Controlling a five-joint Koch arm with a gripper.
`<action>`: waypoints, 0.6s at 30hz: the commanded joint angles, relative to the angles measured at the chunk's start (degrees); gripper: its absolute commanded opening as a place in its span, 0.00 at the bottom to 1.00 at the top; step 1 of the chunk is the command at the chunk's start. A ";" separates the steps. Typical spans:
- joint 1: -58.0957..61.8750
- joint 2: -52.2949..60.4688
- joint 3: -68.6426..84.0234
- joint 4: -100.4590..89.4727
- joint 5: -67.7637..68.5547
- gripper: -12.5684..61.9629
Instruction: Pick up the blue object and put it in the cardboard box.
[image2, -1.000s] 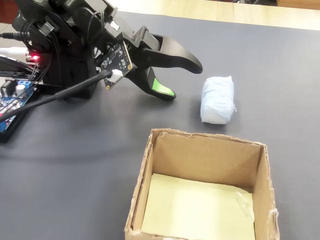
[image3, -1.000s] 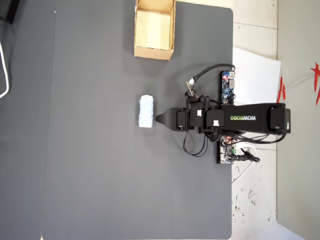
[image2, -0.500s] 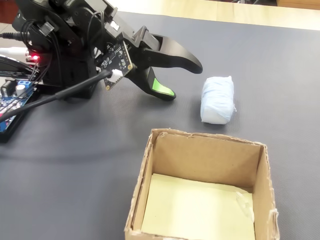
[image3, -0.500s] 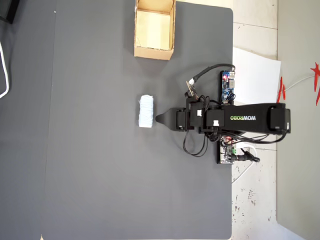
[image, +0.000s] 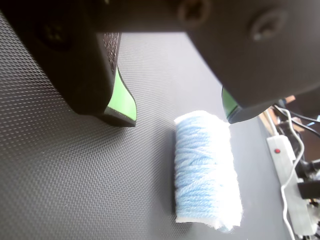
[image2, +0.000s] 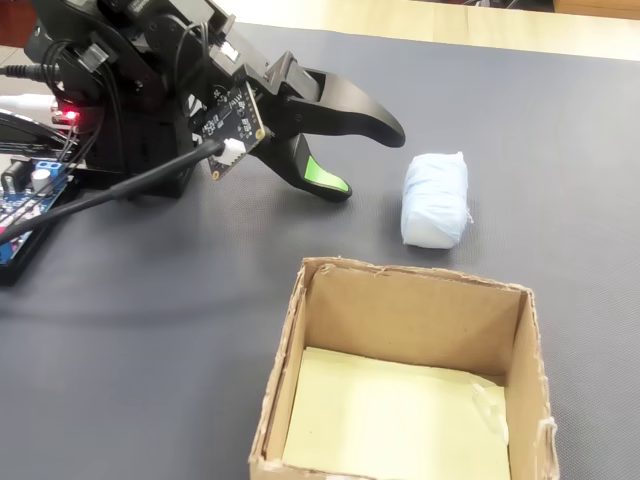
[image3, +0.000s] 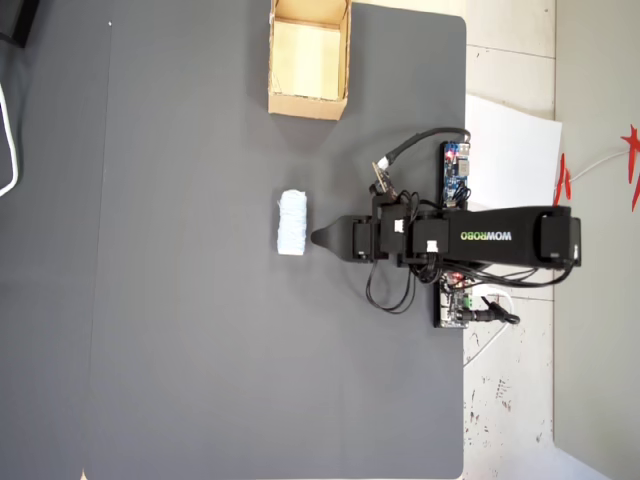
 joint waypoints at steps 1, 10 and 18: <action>0.00 4.92 2.20 5.89 0.70 0.62; -0.09 4.92 2.20 5.89 0.70 0.62; -0.70 4.83 2.20 3.78 0.79 0.62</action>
